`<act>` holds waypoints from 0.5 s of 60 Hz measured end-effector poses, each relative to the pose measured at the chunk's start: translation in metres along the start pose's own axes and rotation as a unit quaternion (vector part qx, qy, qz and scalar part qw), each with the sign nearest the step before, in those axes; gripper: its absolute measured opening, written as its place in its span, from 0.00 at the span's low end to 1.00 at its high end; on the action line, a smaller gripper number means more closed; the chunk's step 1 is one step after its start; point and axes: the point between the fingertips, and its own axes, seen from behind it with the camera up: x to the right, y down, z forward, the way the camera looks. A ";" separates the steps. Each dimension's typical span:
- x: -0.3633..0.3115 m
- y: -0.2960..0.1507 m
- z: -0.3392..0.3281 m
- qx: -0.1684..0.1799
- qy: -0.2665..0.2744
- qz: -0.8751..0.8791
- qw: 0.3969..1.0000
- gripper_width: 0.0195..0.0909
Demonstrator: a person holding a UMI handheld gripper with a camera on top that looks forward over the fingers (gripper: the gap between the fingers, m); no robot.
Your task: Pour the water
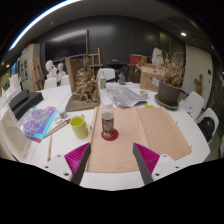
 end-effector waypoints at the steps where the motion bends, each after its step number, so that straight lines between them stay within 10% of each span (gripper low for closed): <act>1: -0.001 0.002 -0.005 0.001 0.001 0.003 1.000 0.93; 30: -0.003 -0.004 -0.055 0.025 0.045 0.002 0.999 0.94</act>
